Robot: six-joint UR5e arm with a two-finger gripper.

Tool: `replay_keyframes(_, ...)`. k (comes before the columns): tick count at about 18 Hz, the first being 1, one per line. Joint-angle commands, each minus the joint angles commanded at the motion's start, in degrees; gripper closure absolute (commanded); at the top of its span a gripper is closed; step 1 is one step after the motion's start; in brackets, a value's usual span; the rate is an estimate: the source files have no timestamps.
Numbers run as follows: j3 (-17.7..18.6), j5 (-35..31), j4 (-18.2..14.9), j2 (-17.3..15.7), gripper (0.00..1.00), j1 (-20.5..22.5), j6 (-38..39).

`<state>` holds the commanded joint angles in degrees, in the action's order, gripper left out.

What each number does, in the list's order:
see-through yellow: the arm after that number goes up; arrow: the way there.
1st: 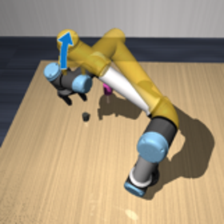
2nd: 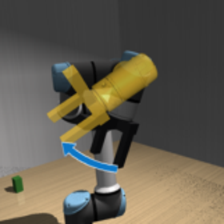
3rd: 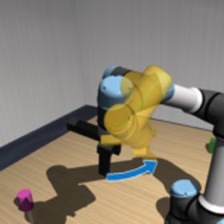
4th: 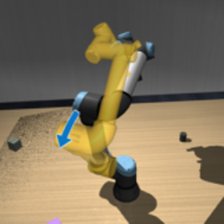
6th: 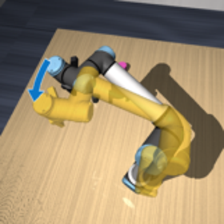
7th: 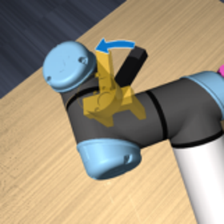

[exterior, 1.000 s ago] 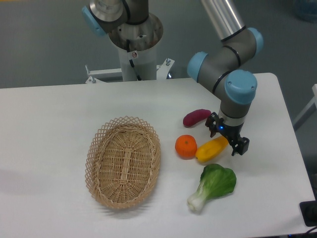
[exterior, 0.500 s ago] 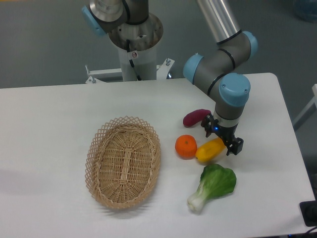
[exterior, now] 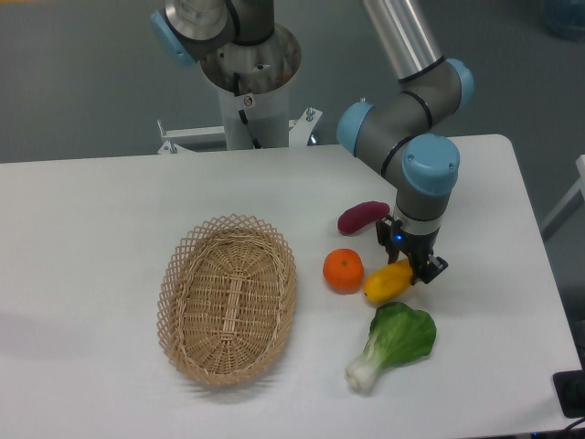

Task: Pick up the mango from the table
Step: 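Lower the open gripper around the yellow mango and close it, then lift the gripped mango up off the table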

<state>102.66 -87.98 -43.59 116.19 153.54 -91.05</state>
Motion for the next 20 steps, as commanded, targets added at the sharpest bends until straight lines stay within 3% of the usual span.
replay_keyframes(7, -1.1, -0.1, -0.3, -0.7, 0.65, 0.5, -2.0)
replay_keyframes(9, -2.7, 0.6, -1.7, -2.5, 0.65, 1.8, -3.9)
replay_keyframes(17, -15.1, 10.0, -17.9, -6.9, 0.64, 2.8, -3.2)
replay_keyframes(20, -19.7, 13.4, -21.5, -6.9, 0.64, 2.6, 1.6)
